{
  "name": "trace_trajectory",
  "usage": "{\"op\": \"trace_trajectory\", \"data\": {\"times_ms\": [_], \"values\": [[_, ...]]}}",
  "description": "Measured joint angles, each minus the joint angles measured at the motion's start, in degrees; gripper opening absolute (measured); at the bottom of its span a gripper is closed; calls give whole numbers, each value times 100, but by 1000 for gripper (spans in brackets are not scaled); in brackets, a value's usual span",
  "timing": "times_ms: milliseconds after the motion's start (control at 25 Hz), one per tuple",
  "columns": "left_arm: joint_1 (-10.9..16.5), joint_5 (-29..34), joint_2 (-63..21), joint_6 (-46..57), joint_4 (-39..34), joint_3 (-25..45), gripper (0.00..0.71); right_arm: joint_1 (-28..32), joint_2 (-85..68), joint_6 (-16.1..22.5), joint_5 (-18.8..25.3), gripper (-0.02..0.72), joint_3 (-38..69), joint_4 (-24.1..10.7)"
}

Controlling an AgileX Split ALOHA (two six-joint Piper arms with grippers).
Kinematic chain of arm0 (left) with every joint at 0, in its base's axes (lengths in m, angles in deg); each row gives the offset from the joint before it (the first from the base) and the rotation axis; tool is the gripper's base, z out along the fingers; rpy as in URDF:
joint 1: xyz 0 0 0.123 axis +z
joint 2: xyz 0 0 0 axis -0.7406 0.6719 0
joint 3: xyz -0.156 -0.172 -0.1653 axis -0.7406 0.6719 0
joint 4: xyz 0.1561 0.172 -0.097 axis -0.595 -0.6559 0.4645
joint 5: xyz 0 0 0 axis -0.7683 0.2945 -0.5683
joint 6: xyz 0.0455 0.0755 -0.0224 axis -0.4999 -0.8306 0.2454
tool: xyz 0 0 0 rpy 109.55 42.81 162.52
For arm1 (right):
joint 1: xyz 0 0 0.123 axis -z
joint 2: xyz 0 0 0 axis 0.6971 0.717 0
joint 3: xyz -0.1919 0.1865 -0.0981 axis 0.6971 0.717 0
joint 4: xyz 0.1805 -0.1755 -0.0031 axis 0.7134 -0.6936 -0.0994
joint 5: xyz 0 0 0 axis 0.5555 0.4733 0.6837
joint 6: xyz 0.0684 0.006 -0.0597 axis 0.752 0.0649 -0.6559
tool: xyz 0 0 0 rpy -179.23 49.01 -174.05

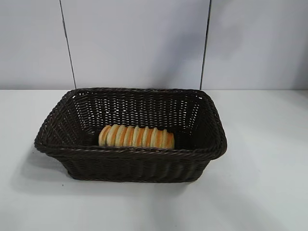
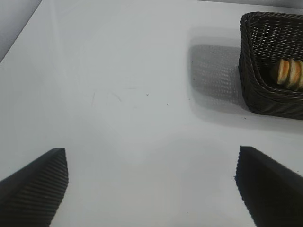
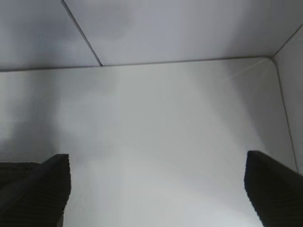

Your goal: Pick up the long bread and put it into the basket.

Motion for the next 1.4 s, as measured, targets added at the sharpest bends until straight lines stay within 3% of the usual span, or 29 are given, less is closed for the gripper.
{"op": "trace_trajectory", "data": {"times_ms": [920, 1160, 1400], "values": [[0, 0, 0, 0, -2, 0, 694, 0, -6750, 0, 33, 694, 5747, -332], [0, 0, 0, 0, -6, 0, 694, -18, -7086, 0, 33, 694, 6757, -337], [0, 0, 0, 0, -6, 0, 694, -18, -7086, 0, -441, 694, 7374, -332]]}}
